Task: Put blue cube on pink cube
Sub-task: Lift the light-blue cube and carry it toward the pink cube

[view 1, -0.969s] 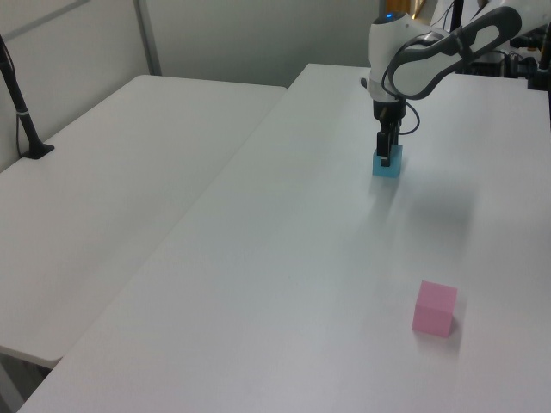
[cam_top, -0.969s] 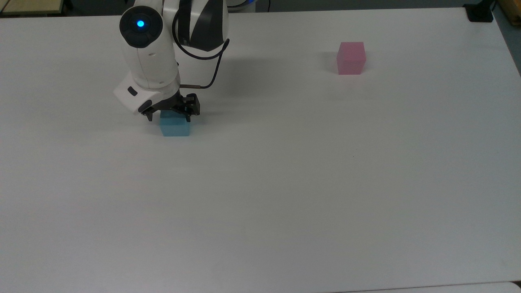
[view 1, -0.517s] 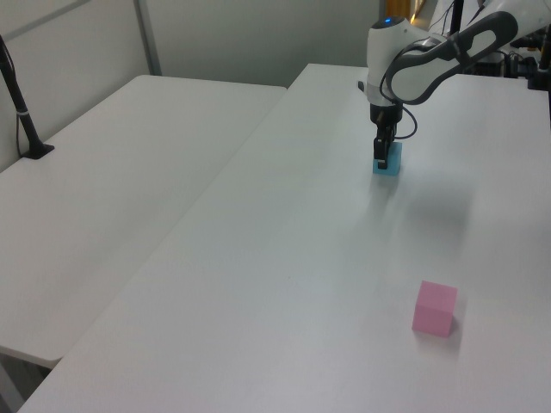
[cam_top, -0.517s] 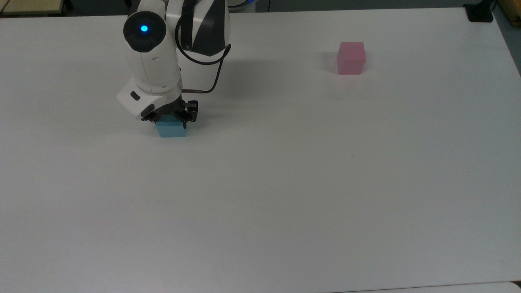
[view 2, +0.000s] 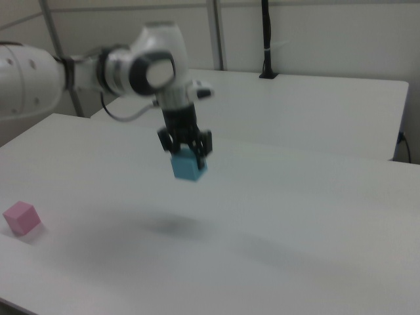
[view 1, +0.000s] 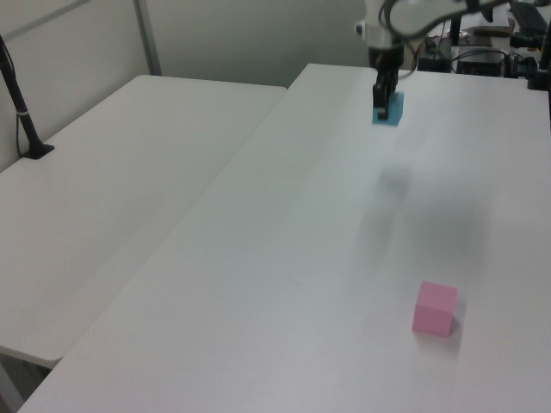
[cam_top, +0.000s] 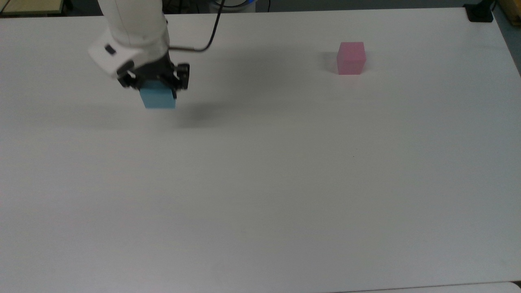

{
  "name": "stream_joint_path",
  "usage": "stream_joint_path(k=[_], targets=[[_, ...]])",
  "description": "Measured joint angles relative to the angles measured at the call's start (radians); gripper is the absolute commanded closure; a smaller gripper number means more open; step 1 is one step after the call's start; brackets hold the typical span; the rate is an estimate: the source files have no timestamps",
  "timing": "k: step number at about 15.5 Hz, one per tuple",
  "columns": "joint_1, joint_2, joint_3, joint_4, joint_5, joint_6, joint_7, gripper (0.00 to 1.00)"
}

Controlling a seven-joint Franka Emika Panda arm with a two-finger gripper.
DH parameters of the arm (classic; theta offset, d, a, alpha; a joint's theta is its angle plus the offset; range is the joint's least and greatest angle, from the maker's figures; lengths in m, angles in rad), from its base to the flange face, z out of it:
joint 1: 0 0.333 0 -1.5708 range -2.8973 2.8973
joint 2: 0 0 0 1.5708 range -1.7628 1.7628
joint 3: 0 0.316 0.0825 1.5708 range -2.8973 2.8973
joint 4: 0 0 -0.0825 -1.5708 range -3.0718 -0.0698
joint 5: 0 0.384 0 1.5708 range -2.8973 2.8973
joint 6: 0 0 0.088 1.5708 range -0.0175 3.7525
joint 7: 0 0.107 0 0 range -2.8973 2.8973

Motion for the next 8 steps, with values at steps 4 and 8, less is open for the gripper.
stream_joint_path(k=[4, 8], targets=[[0.011, -0.043, 0.001, 0.163, 0.032, -0.204, 0.001, 0.82], [0.037, -0.04, 0.003, 0.185, 0.042, -0.216, 0.032, 0.81]])
